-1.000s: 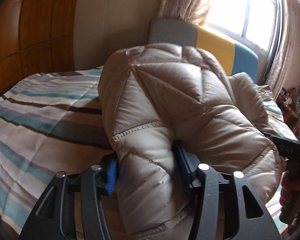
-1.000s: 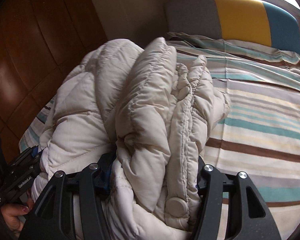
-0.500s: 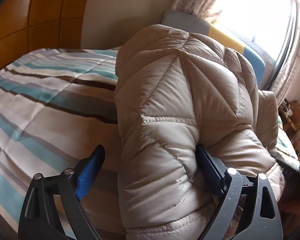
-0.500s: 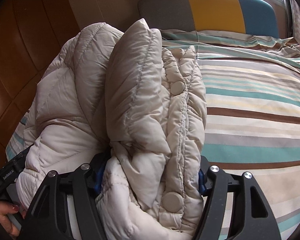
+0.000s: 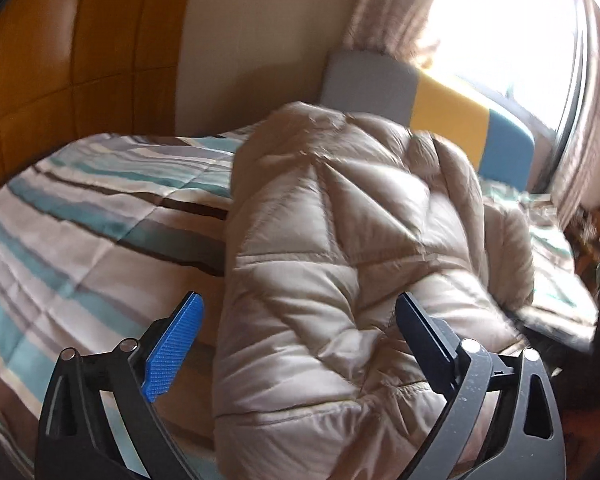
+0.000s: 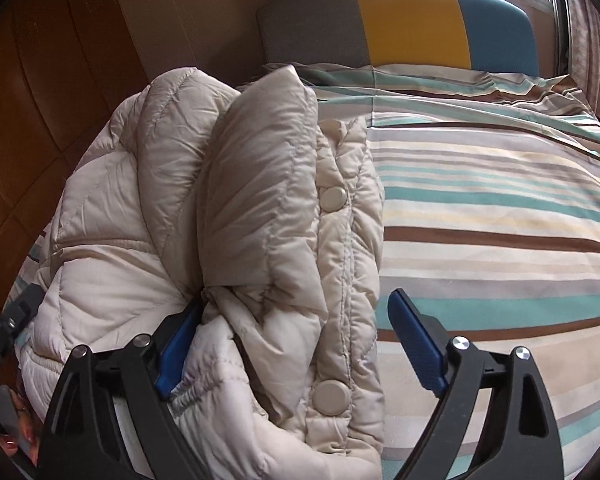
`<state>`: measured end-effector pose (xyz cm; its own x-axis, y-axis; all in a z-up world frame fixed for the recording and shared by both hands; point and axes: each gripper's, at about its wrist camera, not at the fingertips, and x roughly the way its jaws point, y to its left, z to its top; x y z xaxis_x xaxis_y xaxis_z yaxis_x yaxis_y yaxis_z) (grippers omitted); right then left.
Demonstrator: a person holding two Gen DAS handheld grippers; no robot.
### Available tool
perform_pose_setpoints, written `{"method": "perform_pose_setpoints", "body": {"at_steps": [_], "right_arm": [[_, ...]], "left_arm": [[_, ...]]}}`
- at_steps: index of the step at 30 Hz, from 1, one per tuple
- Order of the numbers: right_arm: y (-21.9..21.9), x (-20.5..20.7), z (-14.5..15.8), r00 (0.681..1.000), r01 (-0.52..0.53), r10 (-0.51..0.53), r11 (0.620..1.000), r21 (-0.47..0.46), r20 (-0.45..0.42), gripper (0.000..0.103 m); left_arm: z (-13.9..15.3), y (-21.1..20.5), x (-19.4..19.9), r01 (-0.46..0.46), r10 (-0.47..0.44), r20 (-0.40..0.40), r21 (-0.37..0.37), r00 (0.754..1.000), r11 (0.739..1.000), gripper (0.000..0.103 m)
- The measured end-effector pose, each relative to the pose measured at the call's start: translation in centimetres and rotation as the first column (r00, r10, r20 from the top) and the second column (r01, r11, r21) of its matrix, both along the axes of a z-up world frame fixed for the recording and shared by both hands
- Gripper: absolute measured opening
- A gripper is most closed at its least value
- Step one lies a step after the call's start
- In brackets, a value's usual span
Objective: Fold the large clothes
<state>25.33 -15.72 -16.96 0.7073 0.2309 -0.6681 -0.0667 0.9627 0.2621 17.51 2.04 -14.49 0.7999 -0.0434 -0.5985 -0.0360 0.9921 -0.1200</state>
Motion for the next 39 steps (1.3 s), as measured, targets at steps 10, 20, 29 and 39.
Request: {"method": "perform_pose_setpoints", "body": {"at_steps": [10,20,29,39], "right_arm": [[-1.8,-0.6,0.6,0.998,0.058,-0.056,0.996,0.066,-0.022,0.095],[-1.6,-7.7,4.1,0.997,0.036,-0.037,0.999,0.017,0.067,0.101],[0.2,-13.5,5.5,0.997,0.018,-0.014,0.998,-0.052,0.078,0.101],[1.9,-18.5,8.4,0.989,0.034,-0.020,0.995,-0.097,0.149,0.101]], "left_arm": [[-2.0,0.4,1.6,0.024,-0.024,-0.099,0.002,0.995,1.000,0.100],[0.4,0.9,-3.9,-0.056,0.059,-0.059,0.055,0.997,0.997,0.100],[3.3,-0.1,-10.3,-0.074,0.077,-0.015,0.116,0.997,0.990,0.100],[6.0,-0.1,-15.6,-0.121,0.116,0.047,0.123,0.992,0.985,0.100]]}}
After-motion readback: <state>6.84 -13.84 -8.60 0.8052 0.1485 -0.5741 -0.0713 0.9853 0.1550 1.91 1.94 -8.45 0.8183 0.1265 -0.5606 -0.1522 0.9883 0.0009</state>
